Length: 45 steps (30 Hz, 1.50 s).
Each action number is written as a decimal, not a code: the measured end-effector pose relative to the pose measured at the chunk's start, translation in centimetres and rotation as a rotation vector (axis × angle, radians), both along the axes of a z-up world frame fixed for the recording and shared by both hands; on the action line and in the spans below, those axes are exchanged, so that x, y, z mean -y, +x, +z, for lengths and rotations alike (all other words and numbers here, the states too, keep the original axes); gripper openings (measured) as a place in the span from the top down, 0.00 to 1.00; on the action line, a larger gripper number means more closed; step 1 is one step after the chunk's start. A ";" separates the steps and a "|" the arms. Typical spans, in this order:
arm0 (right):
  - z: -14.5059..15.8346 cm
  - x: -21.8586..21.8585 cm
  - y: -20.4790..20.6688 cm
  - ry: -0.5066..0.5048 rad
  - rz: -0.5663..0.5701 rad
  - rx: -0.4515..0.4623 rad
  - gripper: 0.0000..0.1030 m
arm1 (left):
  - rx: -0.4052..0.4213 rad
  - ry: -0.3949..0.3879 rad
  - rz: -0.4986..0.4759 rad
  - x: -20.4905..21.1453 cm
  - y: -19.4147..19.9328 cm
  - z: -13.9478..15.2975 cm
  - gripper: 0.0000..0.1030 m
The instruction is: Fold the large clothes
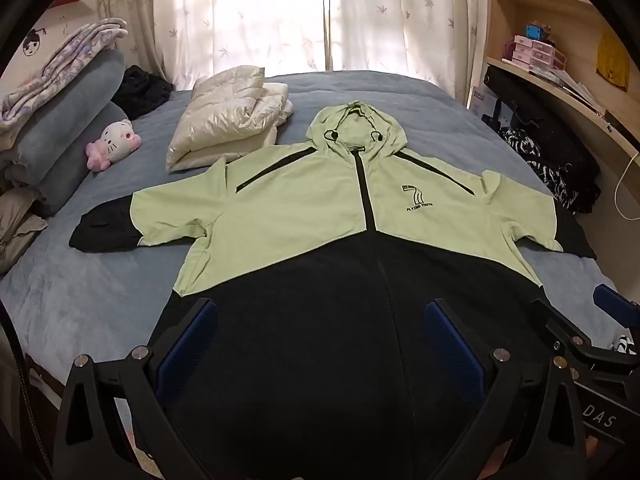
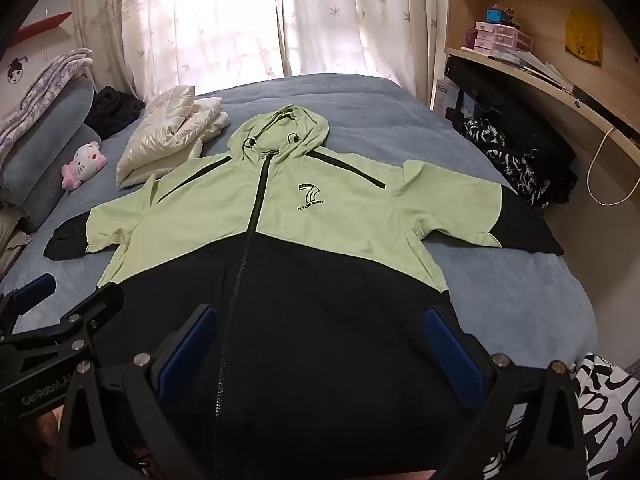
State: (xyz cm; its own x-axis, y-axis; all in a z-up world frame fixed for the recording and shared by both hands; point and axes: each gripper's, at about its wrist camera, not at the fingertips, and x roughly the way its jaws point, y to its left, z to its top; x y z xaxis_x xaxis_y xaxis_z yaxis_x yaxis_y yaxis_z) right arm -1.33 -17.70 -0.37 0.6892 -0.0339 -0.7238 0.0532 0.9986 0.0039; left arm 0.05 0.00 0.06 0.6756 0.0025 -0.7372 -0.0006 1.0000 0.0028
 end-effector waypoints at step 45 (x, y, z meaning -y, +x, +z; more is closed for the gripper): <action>0.5 -0.2 -0.4 0.029 0.007 0.015 0.00 | 0.025 -0.012 -0.004 -0.7 -1.1 0.2 0.06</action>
State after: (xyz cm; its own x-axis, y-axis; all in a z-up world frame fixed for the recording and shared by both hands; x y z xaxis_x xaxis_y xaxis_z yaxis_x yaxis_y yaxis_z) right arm -1.70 -17.50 0.08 0.7004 -0.0081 -0.7137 0.0459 0.9984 0.0338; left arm -1.02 0.67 0.30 0.6937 -0.0088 -0.7202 0.0038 1.0000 -0.0086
